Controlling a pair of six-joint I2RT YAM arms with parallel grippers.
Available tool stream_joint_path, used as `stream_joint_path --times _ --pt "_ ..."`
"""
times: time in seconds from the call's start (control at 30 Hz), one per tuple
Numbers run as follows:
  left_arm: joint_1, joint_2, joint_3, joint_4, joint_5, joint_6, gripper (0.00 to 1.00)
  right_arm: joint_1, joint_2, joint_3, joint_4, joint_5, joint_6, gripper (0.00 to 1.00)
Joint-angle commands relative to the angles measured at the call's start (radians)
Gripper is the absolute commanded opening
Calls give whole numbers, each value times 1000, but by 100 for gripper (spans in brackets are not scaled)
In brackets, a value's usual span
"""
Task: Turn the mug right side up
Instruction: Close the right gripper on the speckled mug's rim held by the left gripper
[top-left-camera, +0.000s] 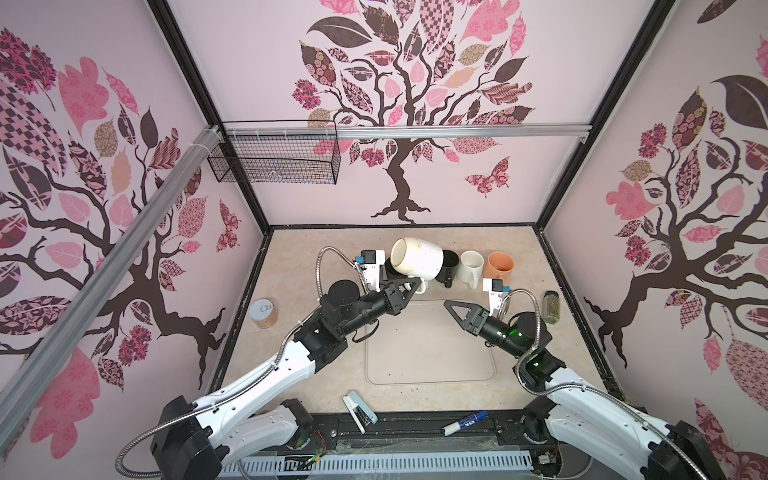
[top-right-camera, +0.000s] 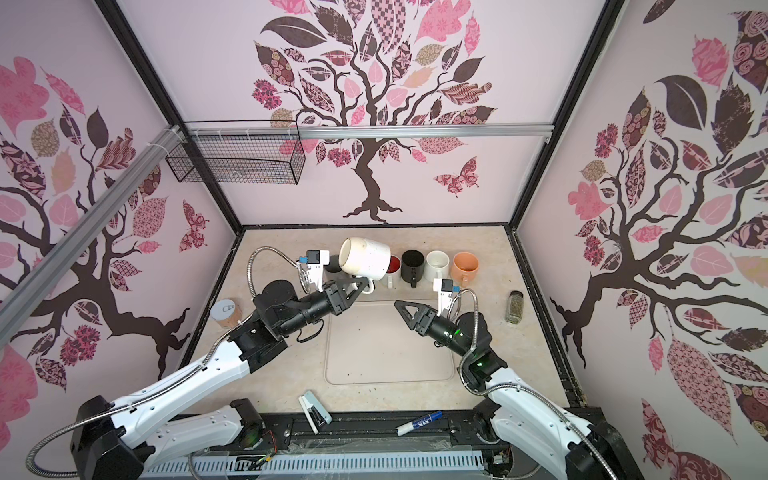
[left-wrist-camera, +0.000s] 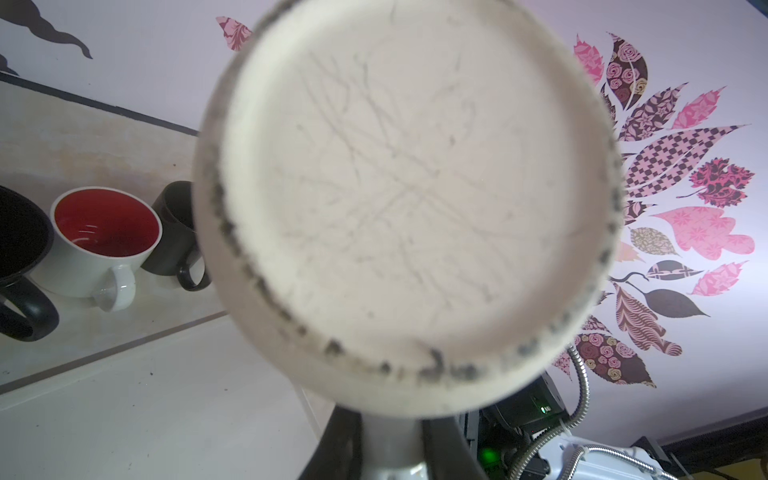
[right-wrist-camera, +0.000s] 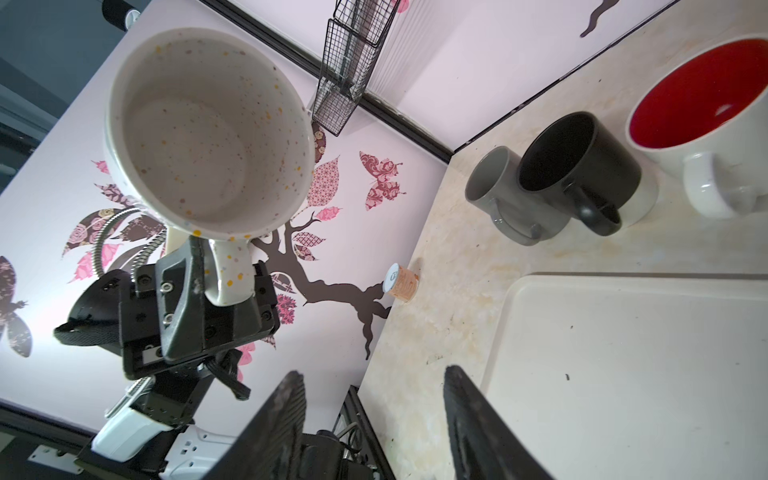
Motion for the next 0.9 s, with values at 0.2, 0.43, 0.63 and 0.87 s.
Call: stream_joint_path --times 0.2,0.43,0.63,0.87 --pt "10 43 -34 342 23 -80 0 12 78 80 212 -41 99 56" --pt "10 120 -61 497 89 -168 0 11 185 147 336 -45 144 53" --pt "10 129 -67 523 99 -178 0 13 248 198 364 -53 134 53" --pt "10 105 -68 516 92 -162 0 13 292 218 382 -79 168 48"
